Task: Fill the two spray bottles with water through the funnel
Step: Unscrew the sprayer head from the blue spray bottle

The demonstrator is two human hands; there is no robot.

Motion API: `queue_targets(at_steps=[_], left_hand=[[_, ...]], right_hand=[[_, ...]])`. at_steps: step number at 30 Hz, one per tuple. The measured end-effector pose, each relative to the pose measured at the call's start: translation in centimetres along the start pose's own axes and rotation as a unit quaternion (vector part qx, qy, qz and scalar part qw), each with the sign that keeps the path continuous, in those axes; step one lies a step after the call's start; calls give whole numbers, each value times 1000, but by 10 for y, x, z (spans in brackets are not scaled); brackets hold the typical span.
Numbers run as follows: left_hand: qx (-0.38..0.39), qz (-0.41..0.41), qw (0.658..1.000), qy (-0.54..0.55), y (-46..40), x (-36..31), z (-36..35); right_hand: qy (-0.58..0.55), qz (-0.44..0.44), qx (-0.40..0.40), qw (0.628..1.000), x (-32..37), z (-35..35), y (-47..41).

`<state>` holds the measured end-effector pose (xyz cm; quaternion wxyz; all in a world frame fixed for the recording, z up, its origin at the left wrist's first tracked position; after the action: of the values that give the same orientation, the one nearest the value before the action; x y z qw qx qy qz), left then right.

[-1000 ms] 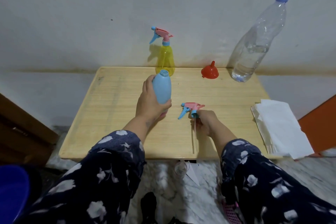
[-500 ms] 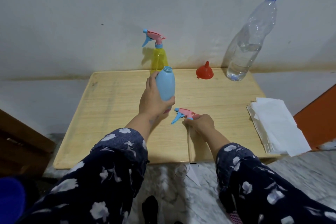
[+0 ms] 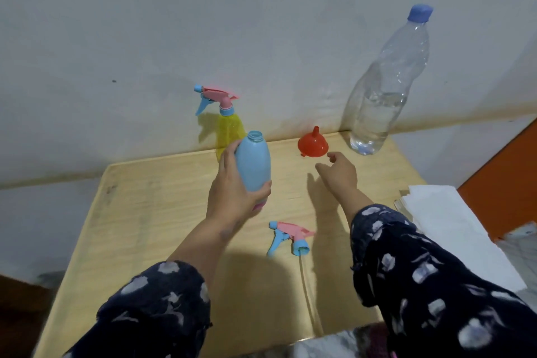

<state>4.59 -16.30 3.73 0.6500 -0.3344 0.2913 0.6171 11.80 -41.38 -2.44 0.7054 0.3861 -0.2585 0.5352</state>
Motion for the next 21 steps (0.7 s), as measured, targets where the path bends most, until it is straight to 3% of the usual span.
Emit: queue_targets(at_steps=[7, 15, 21], left_hand=[[7, -36, 998, 49, -39, 19, -14], [-3, -49, 997, 60, -52, 35, -18], [-2, -20, 999, 49, -38, 40, -10]], right_hand=[[-66, 29, -55, 996, 4, -14, -70], [3, 45, -94, 995, -2, -19, -91], [-27, 103, -39, 994, 29, -19, -66]])
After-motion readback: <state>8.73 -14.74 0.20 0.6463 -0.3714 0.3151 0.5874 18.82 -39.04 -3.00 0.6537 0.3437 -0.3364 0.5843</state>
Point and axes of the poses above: each hand's wrist, its own y-axis away from the middle knuckle, its own z-axis out of the back of the hand, x = y × z, the point moved 9 cm from there along -y, towards the middle knuckle, and after that the axes turned 12 degrees about x, right-handed, at the moved point
